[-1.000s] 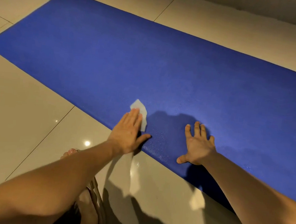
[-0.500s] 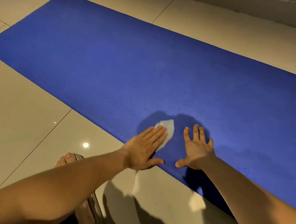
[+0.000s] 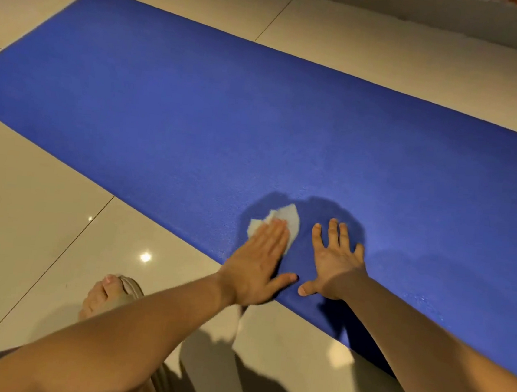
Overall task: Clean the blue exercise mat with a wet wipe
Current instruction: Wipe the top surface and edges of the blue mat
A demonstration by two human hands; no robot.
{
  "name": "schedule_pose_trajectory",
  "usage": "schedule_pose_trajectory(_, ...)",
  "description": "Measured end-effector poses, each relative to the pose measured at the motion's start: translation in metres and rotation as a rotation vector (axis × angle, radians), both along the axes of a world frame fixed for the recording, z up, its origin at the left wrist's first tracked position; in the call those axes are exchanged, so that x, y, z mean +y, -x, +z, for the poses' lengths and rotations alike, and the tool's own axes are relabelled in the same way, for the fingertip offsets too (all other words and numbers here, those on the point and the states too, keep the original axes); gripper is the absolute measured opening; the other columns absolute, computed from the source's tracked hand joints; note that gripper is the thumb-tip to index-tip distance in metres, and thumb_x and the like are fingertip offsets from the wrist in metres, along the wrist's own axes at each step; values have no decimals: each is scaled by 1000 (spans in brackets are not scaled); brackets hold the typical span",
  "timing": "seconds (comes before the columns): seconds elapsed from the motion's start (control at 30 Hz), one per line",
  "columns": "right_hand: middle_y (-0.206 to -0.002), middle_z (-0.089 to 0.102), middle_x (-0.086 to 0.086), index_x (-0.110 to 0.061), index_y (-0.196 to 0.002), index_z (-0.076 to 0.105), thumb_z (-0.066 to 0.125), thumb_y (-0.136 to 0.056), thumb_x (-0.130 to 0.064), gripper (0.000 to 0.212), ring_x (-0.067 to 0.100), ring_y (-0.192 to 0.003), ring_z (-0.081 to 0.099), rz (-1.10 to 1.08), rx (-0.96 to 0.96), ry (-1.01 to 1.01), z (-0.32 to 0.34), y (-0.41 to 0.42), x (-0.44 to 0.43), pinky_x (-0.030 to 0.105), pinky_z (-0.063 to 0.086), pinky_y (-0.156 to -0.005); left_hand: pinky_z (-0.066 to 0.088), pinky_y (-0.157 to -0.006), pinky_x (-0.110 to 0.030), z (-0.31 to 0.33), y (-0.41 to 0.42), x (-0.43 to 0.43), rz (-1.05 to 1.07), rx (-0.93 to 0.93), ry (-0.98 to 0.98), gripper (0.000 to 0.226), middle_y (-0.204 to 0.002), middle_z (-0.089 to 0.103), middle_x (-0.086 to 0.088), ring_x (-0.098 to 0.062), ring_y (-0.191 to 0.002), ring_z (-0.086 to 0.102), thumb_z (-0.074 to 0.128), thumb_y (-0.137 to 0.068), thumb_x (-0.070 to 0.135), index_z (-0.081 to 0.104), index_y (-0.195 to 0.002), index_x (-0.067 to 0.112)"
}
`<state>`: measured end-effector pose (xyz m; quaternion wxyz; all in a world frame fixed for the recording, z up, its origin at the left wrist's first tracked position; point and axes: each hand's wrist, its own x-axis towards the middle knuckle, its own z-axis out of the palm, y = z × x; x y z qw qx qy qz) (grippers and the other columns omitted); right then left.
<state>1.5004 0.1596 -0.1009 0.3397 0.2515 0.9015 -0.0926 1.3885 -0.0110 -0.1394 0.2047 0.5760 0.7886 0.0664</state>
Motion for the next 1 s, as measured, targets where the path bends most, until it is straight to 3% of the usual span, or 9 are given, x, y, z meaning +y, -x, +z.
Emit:
schedule_pose_trajectory(0.13,-164,-29,15,-17,-157,-25,72,-69,-79,144,37,-152,-23,4,10,6,2,-2,2,58,10,-122,-4,-128,-40,-1,23,-2,-220,201,76,92,-169,-18,-10,-20,-155,-23,15,-101,72,-8,-162,6)
schedule_pose_trajectory(0.2,-165,-27,13,-19,-158,-21,72,-70,-77,140,34,-153,-20,14,17,28,5,-3,6,56,11,-121,-6,-127,-41,1,47,-1,-107,278,156,101,-170,-16,-11,-22,-155,-21,4,-93,80,-9,-161,7)
schedule_pose_trajectory(0.33,-168,-11,11,-17,-162,-2,67,-80,-72,120,28,-156,-6,-4,115,-17,18,-6,31,47,17,-123,-18,-123,-32,5,92,-9,282,177,133,110,-169,-15,-8,-21,-156,-19,5,-85,86,-6,-162,8)
schedule_pose_trajectory(0.43,-166,-12,18,-9,-160,-7,68,-69,-81,139,32,-155,-8,-92,81,-142,22,-10,62,49,19,-121,-14,-125,-36,6,92,-4,349,147,152,113,-168,-19,-9,-21,-155,-21,5,-84,89,-10,-161,7)
schedule_pose_trajectory(0.57,-164,-23,21,-8,-158,-18,72,-62,-83,151,36,-154,-17,-157,-65,-80,13,-13,78,56,22,-119,-15,-125,-36,6,50,19,204,46,103,109,-168,-18,-7,-21,-155,-22,22,-91,84,-6,-162,6)
schedule_pose_trajectory(0.8,-161,-26,25,-4,-155,-24,76,-64,-78,154,43,-152,-18,-175,-148,-67,10,-2,76,61,25,-115,-13,-126,-39,6,32,37,-295,247,171,98,-166,-28,-7,-19,-151,-32,9,-96,79,-18,-159,9)
schedule_pose_trajectory(0.87,-161,-26,25,-4,-155,-24,77,-64,-77,154,42,-152,-18,-179,-155,-65,10,-2,75,61,24,-116,-10,-127,-41,2,63,31,-188,236,141,100,-168,-22,-7,-21,-153,-27,13,-95,81,-12,-162,11)
schedule_pose_trajectory(1.0,-161,-25,26,-4,-155,-25,78,-63,-77,156,43,-152,-17,-189,-172,-74,10,3,74,61,24,-116,-11,-126,-37,2,113,29,294,142,128,106,-169,-16,-7,-21,-156,-18,16,-92,83,-5,-162,8)
